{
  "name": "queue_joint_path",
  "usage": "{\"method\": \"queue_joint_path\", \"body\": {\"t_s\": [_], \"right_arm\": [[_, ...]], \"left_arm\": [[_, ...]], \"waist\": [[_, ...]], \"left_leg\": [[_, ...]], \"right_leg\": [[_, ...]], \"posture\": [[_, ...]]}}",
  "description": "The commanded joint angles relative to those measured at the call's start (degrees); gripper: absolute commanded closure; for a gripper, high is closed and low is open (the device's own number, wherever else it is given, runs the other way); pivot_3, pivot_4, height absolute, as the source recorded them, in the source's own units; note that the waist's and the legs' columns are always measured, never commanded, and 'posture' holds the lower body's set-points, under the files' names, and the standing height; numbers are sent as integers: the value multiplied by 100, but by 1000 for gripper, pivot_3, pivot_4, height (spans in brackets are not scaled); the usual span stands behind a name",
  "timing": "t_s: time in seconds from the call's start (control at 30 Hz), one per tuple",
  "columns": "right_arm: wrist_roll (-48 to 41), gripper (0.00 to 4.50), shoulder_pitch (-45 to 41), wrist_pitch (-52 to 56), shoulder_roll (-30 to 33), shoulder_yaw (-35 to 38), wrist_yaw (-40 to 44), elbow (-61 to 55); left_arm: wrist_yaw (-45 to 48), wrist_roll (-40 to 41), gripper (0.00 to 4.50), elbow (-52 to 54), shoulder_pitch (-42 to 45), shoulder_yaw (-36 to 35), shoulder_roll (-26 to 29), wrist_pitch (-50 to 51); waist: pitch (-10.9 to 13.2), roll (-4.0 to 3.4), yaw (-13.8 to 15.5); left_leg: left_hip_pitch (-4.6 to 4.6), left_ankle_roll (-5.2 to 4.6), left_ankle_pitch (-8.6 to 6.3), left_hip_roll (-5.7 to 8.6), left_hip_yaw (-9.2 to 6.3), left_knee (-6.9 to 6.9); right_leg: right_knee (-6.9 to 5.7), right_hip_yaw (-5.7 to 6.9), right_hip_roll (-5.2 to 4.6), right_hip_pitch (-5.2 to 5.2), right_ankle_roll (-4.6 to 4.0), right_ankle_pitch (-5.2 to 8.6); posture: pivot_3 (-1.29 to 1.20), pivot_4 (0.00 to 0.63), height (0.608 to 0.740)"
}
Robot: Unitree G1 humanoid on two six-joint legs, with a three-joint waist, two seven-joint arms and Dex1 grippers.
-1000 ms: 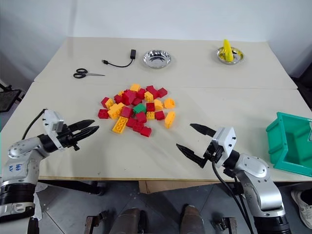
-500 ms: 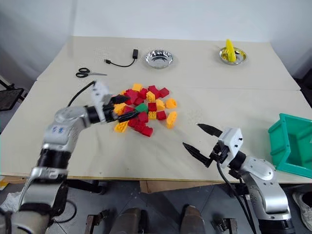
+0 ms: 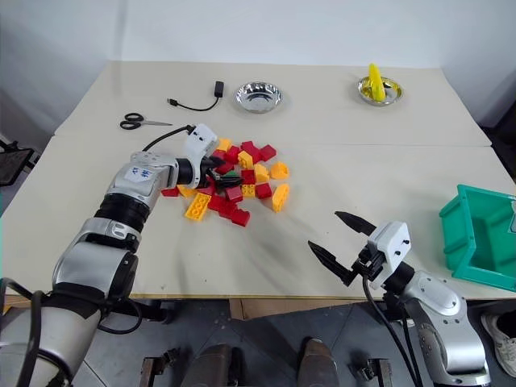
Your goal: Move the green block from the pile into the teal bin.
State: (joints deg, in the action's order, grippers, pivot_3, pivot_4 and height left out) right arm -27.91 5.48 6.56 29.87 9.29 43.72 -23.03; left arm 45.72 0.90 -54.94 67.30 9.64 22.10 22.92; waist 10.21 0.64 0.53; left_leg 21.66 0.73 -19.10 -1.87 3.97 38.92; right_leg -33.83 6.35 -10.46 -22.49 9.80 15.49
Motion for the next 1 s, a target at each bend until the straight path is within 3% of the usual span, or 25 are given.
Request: {"method": "queue_joint_path", "body": {"t_s": [0.03, 0.3, 0.53, 0.73, 0.9, 1.0], "right_arm": [[-71, 0, -11, -41, -2, 39, -28, -315], [-129, 0, -219, 110, 141, 140, -64, -464], [-176, 0, -173, 186, 175, 214, -123, -560], [-189, 0, 6, 203, 196, 386, -146, -643], [-180, 0, 581, 151, 219, 886, -209, -867], [-190, 0, 1028, 114, 193, 1308, -254, -1002]], "left_arm": [[488, -400, 766, -447, 123, 340, 39, -44], [1068, -603, 3114, -704, 231, 452, 196, -264], [1196, -294, 3111, -737, 478, 6, 157, -916], [2505, 328, 3111, -17, 719, -351, -69, -1349], [3407, 534, 3111, 985, 590, 79, -856, -1521], [3362, 371, 3111, 949, 451, 376, -1503, -1854]], "waist": [[0, 0, 3], [-1, -1, -60], [0, 0, -56], [2, 3, 20], [2, 2, 166], [1, 2, 213]], "left_leg": [[0, 0, 0, 0, 0, 0], [-3, 0, 0, -1, 0, -2], [-3, 0, 0, -1, 0, -2], [18, 0, 0, -1, -3, 8], [47, -8, -4, 2, -10, 27], [48, -12, -7, 4, -9, 27]], "right_leg": [[0, 0, 0, 0, 0, 0], [-2, -1, 0, 0, 0, 0], [-2, -1, 0, 0, -1, 0], [0, 3, 0, -12, 0, 0], [5, 11, -2, -24, 6, -4], [12, 12, -3, -22, 9, -5]], "posture": [[0, 150, 740], [0, 150, 740], [0, 150, 740], [0, 150, 740], [0, 150, 740], [0, 150, 740]]}}
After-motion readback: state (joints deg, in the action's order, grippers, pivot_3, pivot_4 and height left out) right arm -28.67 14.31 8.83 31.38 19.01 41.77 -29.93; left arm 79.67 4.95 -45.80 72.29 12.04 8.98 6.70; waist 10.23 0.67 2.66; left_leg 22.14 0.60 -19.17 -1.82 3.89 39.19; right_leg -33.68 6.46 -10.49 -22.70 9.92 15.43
